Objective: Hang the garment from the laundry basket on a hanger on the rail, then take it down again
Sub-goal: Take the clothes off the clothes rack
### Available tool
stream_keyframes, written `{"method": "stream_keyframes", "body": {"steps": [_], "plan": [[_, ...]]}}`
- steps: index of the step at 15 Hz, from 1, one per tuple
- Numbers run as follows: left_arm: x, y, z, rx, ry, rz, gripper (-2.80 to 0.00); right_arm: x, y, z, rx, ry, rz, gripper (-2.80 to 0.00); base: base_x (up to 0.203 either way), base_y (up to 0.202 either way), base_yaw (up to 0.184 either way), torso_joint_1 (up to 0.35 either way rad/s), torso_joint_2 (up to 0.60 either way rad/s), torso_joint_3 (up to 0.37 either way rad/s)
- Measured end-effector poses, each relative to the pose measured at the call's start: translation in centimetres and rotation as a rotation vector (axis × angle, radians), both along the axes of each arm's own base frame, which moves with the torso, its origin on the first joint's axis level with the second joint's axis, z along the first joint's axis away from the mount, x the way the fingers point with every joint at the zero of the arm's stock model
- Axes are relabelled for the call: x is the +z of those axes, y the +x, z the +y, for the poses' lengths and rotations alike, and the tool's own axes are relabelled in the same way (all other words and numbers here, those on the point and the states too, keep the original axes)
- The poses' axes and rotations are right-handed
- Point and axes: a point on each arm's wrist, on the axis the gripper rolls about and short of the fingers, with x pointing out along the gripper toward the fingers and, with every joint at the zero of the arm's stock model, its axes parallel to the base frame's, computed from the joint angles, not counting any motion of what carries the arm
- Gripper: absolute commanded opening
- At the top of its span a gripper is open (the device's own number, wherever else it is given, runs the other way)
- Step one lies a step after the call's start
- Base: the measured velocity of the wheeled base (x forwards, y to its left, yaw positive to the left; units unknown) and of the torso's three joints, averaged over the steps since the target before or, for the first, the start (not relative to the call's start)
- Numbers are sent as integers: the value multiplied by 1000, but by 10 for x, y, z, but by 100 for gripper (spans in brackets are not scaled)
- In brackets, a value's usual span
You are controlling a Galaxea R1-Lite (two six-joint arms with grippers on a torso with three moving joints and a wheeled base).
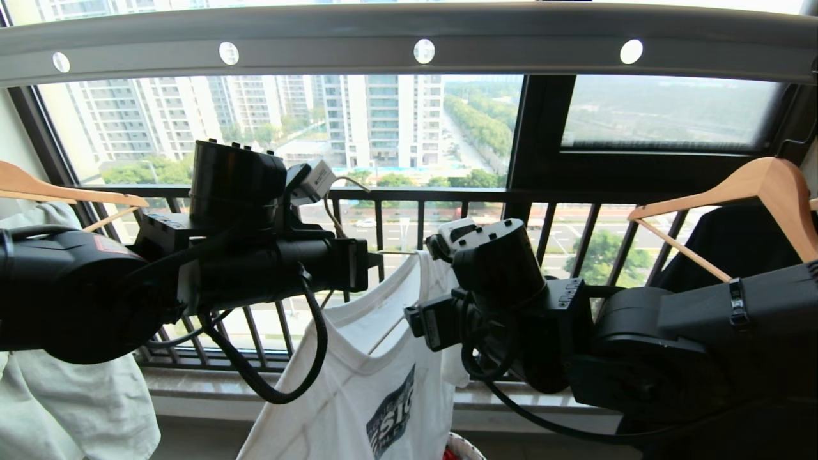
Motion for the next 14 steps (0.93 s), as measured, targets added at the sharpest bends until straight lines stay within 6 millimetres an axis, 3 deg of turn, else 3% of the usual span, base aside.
{"method": "stream_keyframes", "body": {"steps": [14], "plan": [[9,-11,-4,27,-4,-34,-280,-2,19,-1,-158,-68,-90,0,0,0,0,0,0,0]]}}
